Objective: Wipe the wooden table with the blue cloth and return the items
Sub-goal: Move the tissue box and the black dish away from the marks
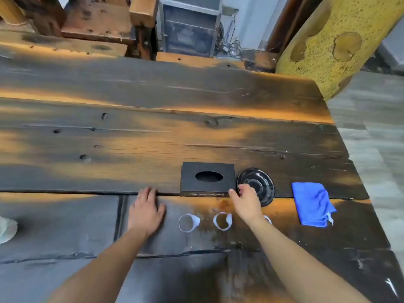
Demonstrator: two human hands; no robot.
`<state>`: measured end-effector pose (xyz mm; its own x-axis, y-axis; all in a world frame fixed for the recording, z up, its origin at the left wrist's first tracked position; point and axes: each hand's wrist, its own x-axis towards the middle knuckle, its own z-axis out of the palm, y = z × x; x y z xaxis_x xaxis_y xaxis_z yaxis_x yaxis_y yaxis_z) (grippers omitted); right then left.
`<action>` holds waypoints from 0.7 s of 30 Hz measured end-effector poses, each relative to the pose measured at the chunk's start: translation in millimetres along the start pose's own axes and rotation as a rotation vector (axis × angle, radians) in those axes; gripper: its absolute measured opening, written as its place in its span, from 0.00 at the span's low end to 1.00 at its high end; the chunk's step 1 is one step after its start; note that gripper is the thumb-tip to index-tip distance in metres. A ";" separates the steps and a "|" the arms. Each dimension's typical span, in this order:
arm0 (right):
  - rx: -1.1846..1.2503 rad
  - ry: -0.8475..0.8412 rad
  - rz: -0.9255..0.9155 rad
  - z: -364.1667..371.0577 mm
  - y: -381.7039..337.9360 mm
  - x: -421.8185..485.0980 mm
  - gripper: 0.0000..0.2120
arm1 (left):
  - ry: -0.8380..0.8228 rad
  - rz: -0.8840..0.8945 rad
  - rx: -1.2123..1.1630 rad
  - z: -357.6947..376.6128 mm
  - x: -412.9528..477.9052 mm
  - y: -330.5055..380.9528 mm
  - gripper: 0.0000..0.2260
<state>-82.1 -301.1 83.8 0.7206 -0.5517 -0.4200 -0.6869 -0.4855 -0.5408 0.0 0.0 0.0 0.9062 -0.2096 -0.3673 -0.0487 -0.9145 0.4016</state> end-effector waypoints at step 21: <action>-0.023 0.060 0.197 31.1 -27.8 79.3 0.19 | 0.079 0.054 0.191 35.3 35.1 -7.2 0.31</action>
<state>-2.9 -310.3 42.9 0.5654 -0.6769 -0.4713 -0.8166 -0.3790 -0.4354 17.3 -13.0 -45.4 0.9298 -0.2392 -0.2797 -0.1701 -0.9533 0.2497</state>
